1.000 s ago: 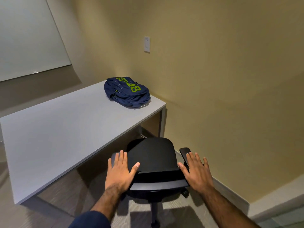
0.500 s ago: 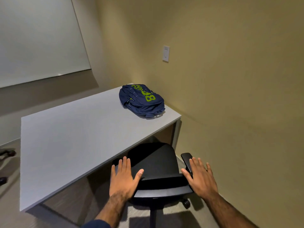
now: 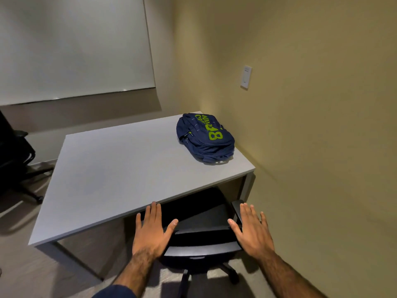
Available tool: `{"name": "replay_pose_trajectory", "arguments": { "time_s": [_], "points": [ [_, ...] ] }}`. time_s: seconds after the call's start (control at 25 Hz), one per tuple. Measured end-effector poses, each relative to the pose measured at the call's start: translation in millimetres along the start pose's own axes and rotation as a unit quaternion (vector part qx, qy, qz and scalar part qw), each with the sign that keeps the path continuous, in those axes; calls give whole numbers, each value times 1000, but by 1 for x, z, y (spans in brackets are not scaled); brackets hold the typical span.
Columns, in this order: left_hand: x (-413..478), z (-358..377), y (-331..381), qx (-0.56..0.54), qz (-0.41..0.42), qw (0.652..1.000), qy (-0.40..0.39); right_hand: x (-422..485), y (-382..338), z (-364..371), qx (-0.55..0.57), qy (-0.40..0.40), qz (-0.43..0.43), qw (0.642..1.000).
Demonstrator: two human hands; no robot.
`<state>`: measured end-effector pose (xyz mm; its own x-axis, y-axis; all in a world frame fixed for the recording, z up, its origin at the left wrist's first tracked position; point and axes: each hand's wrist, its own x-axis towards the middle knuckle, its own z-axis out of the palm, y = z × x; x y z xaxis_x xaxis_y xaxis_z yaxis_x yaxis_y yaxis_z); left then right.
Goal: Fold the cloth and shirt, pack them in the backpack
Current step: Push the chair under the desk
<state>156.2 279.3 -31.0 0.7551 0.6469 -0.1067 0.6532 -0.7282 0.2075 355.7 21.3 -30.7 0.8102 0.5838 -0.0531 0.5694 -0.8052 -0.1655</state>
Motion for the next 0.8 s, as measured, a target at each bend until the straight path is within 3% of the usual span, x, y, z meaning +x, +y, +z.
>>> {"name": "replay_pose_trajectory", "arguments": {
  "time_s": [0.36,0.8],
  "points": [
    [21,4,35,-10,-63,998,10,62,27,-11,2,-17,-61,998],
    [53,1,47,-38,-75,996,27,120,30,-19,-25,-55,-79,995]
  ]
}}
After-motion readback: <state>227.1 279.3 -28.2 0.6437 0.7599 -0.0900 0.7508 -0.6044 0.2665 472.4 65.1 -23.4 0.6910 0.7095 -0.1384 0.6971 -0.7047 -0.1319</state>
